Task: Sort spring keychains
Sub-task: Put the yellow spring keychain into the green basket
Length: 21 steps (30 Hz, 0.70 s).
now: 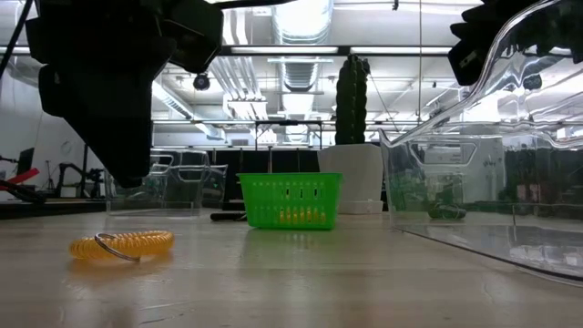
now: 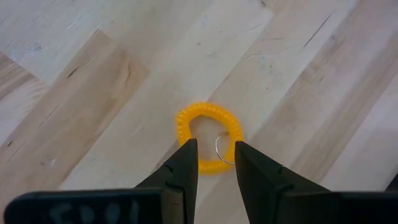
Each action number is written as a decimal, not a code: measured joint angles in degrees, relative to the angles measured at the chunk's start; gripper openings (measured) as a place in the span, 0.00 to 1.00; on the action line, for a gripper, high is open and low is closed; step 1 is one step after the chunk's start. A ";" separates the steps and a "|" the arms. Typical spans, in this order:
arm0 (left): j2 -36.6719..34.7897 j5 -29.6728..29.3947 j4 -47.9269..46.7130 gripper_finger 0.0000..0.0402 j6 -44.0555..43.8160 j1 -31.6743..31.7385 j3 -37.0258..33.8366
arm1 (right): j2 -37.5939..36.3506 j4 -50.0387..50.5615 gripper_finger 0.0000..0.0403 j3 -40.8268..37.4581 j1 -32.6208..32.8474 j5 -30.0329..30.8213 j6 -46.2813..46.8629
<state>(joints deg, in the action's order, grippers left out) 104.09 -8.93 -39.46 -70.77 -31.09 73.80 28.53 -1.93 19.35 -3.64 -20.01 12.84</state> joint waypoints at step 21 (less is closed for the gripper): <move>0.07 1.39 7.49 0.25 -5.89 -0.01 -6.85 | 0.00 0.02 0.17 0.00 0.02 0.00 -0.42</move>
<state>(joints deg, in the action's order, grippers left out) 104.16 -7.54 -31.96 -76.66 -31.10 66.95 28.53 -1.91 19.35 -3.62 -20.01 12.43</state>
